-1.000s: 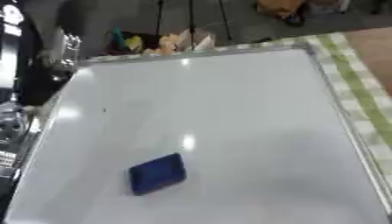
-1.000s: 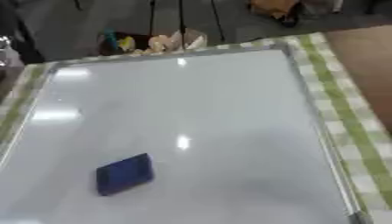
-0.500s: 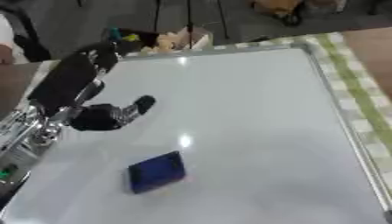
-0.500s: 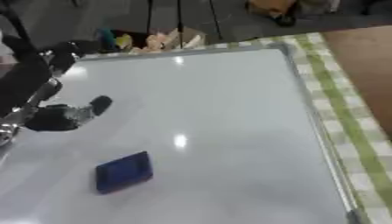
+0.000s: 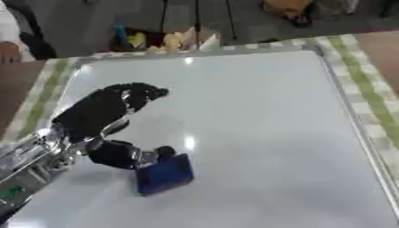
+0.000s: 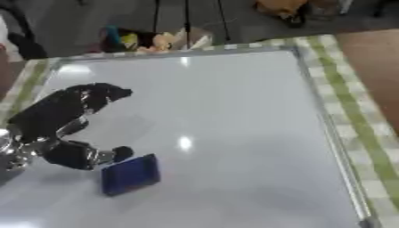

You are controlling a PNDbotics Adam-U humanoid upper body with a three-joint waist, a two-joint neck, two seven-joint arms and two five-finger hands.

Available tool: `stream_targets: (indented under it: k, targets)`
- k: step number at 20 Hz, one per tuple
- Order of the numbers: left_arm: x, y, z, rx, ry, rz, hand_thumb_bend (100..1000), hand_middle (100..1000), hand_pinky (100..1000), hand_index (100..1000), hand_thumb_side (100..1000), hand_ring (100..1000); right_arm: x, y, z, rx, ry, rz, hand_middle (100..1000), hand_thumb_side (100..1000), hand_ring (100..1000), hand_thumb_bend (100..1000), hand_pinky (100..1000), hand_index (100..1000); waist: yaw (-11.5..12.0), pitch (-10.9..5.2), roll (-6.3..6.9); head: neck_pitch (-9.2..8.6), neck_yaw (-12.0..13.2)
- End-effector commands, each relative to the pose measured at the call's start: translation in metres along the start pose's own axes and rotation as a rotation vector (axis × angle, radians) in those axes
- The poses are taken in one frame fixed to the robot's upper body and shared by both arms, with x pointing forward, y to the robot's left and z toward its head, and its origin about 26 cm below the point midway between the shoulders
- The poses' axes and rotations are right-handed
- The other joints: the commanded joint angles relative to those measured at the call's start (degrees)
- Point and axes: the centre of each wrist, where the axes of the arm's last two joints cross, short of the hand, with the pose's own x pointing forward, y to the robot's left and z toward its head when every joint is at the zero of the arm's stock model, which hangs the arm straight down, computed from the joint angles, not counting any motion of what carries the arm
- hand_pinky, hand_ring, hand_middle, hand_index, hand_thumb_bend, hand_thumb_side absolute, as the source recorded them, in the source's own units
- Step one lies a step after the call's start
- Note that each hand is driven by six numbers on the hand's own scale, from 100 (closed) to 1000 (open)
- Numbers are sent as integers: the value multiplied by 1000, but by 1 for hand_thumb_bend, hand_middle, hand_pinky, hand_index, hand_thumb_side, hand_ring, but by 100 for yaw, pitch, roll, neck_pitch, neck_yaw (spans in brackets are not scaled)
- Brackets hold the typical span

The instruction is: Wipe the whiteboard clean with a brush.

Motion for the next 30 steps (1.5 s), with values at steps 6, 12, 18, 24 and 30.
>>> stream_targets:
  k: [6,12,18,24,30]
  targets:
    - [11,11,5,-137,48,69,700,794,843,994,877,905,4,1,-6,5,-24,-17,549,772,599,100,622,682,-8,-93,-43,-3,33]
    - [22,20,4,-213,94,87,704,715,790,974,803,812,4,2,-4,10,-12,-18,547,772,598,100,622,682,-2,-100,-43,-34,24]
    - [32,31,6,-280,142,107,623,662,755,895,729,718,4,2,-3,11,-8,-17,546,773,597,100,623,682,-9,-106,-36,-44,16]
    - [37,48,7,-317,164,115,610,691,750,549,783,736,4,2,-2,10,-1,-16,545,770,597,100,623,681,4,-114,-31,-69,-2]
    - [34,60,4,-351,169,81,628,806,742,350,804,783,4,1,-2,7,2,-13,545,769,597,100,624,682,16,-121,-33,-82,-32]
